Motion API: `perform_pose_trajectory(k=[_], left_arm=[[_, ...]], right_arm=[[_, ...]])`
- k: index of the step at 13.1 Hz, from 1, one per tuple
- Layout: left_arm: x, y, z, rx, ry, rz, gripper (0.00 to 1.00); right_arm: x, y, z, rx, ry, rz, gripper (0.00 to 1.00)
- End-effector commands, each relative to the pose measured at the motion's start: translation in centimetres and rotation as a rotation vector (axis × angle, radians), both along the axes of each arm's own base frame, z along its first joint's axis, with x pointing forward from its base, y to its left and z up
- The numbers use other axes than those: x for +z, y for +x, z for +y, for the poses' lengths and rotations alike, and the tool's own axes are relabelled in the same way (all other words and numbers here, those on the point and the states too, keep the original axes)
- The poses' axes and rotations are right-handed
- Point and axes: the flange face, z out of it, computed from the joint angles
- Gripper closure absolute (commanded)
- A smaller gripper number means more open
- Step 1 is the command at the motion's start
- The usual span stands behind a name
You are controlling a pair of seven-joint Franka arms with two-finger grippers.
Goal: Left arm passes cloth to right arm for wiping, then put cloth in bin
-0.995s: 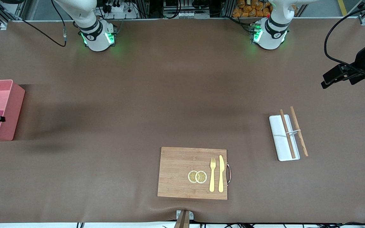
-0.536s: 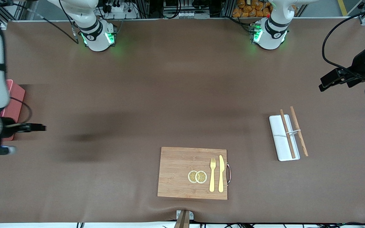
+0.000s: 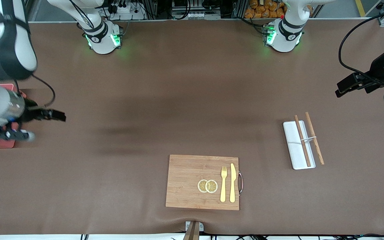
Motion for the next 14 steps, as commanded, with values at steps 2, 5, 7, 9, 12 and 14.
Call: perform_pose_trajectory(k=[2,5,7,9,12,14], left_arm=[[0.2,0.0,0.4,-0.009,0.01,-0.013,0.0],[0.9,-0.8,0.5,-0.011,0.014,-0.011,0.0],[0.7,-1.0,1.0,-0.006,0.023,-0.003,0.0],[0.6,-1.2,1.8,0.008,0.029,0.001,0.0],[0.8,-1.8,1.5,-0.004,0.077,-0.012,0.0],[0.7,-2.2,1.3,-0.006,0.078,-0.049,0.0]], right_arm=[[3.3,-5.7,-1.2,-0.045,0.02,-0.073,0.0],[5.9,-6.5,-4.0,-0.063,0.017,-0.131,0.0],[8.3,-7.2,-3.1,-0.046,0.006,-0.187,0.0],[9.4,-6.4,-3.6,-0.052,0.002,-0.241,0.0],[10.9,-6.5,-3.6,-0.045,-0.001,-0.261,0.0],[11.3,-6.4,-3.7,-0.037,-0.002,-0.271,0.0]])
